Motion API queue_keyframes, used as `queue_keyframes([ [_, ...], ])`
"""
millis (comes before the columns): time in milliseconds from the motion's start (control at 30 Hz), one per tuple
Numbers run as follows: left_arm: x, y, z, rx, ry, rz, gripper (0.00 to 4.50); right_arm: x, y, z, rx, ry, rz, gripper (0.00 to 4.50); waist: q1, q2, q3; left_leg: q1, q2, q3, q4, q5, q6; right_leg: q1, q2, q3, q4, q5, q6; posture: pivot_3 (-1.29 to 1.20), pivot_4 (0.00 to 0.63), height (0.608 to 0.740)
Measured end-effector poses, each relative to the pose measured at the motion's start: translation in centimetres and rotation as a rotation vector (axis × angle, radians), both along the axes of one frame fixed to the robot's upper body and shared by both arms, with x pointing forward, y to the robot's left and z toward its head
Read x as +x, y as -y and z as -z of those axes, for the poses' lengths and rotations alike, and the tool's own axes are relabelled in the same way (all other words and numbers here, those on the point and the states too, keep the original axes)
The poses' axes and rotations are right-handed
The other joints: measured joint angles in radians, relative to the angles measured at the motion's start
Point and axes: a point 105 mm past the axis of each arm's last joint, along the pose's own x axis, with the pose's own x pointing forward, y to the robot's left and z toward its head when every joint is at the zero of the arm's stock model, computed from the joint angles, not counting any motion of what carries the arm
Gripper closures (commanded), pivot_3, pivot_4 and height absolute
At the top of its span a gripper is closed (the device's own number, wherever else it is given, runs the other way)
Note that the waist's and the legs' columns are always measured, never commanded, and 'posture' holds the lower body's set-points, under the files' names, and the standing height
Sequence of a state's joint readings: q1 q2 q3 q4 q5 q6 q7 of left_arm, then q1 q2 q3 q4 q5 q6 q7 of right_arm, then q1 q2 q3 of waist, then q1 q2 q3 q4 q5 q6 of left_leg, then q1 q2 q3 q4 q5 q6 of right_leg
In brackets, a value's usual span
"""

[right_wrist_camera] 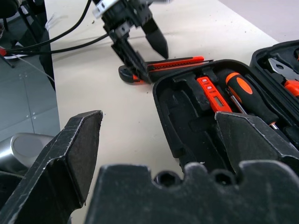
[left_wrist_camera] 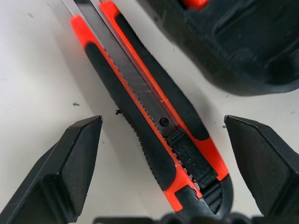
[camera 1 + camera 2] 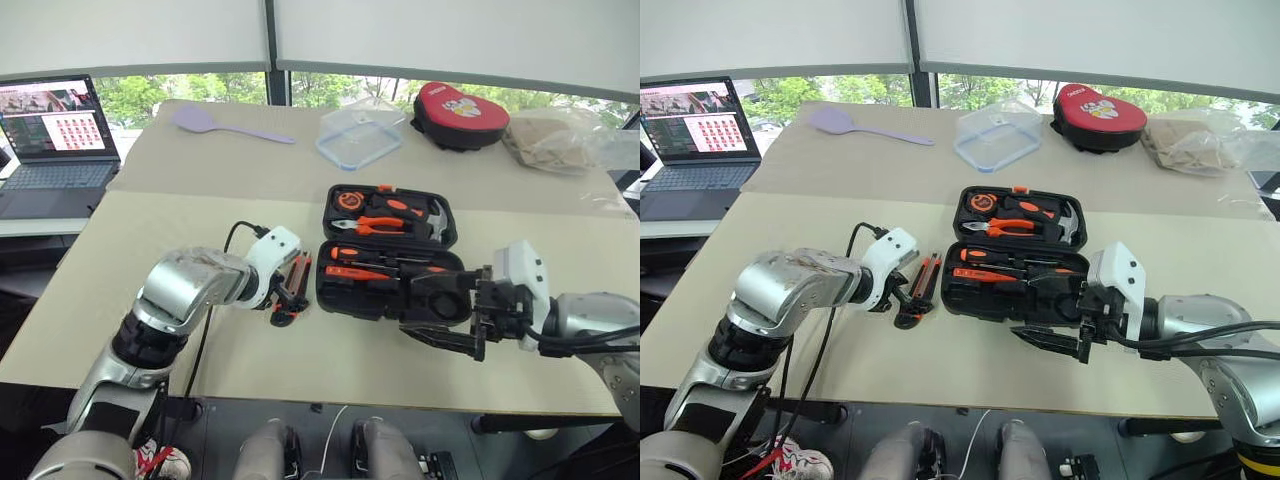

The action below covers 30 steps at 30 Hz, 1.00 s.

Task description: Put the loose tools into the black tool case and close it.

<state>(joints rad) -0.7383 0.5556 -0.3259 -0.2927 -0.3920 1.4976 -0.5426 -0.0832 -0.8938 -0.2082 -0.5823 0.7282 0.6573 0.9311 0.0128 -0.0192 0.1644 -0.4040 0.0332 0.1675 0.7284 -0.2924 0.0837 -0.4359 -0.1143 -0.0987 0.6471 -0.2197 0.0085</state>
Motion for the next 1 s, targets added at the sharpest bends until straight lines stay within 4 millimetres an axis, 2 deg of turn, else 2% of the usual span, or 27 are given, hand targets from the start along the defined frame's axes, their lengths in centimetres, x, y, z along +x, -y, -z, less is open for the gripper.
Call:
queue_keyframes([
  [33,0.1,0.0,0.1,0.002,0.004,0.002,0.72,0.0,0.0,0.1,0.001,-0.001,0.006,0.00,0.000,0.000,0.000,0.000,0.000,0.000,0.000,0.000,0.000,0.000,0.000,0.000,0.000,0.000,0.000,0.00,0.150,0.731],
  [67,0.2,-0.1,0.1,0.005,0.004,0.001,1.19,0.0,0.0,0.1,0.001,-0.001,0.009,0.00,0.000,0.000,0.000,0.000,0.000,0.000,0.000,0.000,0.000,0.000,0.000,0.000,0.000,0.000,0.000,0.00,0.150,0.731],
  [233,0.2,-0.5,0.2,0.018,0.001,0.004,2.76,-0.1,0.1,0.1,-0.001,0.007,0.023,0.00,0.001,0.000,0.000,0.000,0.000,0.000,0.000,0.000,0.000,0.000,0.000,0.000,0.000,0.000,0.000,0.00,0.150,0.731],
  [467,0.6,-1.4,0.1,0.009,0.010,0.020,2.82,0.0,0.6,-0.3,0.001,0.024,0.046,0.00,-0.001,0.000,0.000,0.001,0.000,0.000,0.000,0.000,0.000,0.000,0.000,0.001,0.000,0.000,0.000,0.00,0.150,0.731],
  [600,2.4,-5.6,-0.5,0.082,0.093,-0.022,2.82,-0.2,1.1,-0.1,-0.004,0.011,0.064,0.00,-0.007,0.000,0.000,0.002,0.001,0.000,-0.001,0.001,-0.002,-0.001,0.001,0.001,0.001,0.000,-0.002,0.00,0.150,0.731],
  [633,3.5,-7.4,-1.1,0.102,0.147,-0.028,2.82,-0.4,1.6,0.1,-0.010,-0.001,0.079,0.00,-0.005,0.000,0.000,0.001,0.001,0.000,-0.001,0.001,-0.002,-0.002,0.001,0.001,0.001,0.000,-0.002,0.00,0.150,0.731],
  [667,4.2,-8.4,-1.8,0.104,0.191,-0.026,2.82,-0.6,1.9,0.3,-0.016,-0.016,0.090,0.00,-0.002,0.000,0.000,0.000,0.001,0.000,-0.001,0.001,-0.002,-0.002,0.000,0.000,0.001,0.000,-0.002,0.00,0.150,0.731],
  [700,4.8,-8.5,-2.8,0.076,0.241,0.014,2.82,-0.8,2.2,0.4,-0.012,-0.036,0.101,0.00,0.002,0.000,0.000,-0.001,0.001,0.000,-0.001,0.001,-0.002,-0.002,0.000,-0.001,0.000,0.000,-0.003,0.00,0.150,0.731],
  [767,5.1,-6.0,-5.7,-0.022,0.341,0.205,2.82,-1.3,2.5,0.4,-0.004,-0.066,0.101,0.00,0.025,0.000,0.000,-0.005,0.000,0.000,0.001,0.000,0.000,-0.003,-0.002,-0.004,-0.001,0.000,-0.002,0.00,0.150,0.731],
  [800,4.5,-3.9,-7.2,-0.076,0.381,0.362,2.82,-1.7,2.5,0.3,-0.009,-0.070,0.090,0.00,0.033,0.000,0.000,-0.006,-0.001,0.000,0.002,-0.001,0.001,-0.002,-0.003,-0.005,-0.002,0.000,-0.002,0.00,0.150,0.731],
  [833,4.0,-2.8,-8.1,-0.102,0.403,0.450,2.82,-1.8,2.4,0.3,-0.012,-0.070,0.086,0.00,0.034,0.000,0.000,-0.006,-0.001,0.000,0.002,-0.001,0.002,-0.002,-0.003,-0.004,-0.004,0.001,-0.001,0.00,0.150,0.731],
  [933,2.6,0.4,-8.8,-0.138,0.397,0.690,2.82,-2.0,2.7,0.5,-0.021,-0.074,0.100,0.00,0.031,0.000,0.000,-0.005,-0.002,0.000,0.002,-0.001,0.003,-0.001,-0.002,-0.003,-0.005,0.002,0.001,0.00,0.150,0.731],
  [1000,1.7,3.3,-7.9,-0.147,0.334,0.848,2.82,-2.0,2.9,0.6,-0.025,-0.072,0.115,0.00,0.029,0.000,0.000,-0.006,-0.002,0.000,0.003,-0.001,0.003,0.000,0.000,-0.004,-0.005,0.002,0.001,0.00,0.150,0.731],
])
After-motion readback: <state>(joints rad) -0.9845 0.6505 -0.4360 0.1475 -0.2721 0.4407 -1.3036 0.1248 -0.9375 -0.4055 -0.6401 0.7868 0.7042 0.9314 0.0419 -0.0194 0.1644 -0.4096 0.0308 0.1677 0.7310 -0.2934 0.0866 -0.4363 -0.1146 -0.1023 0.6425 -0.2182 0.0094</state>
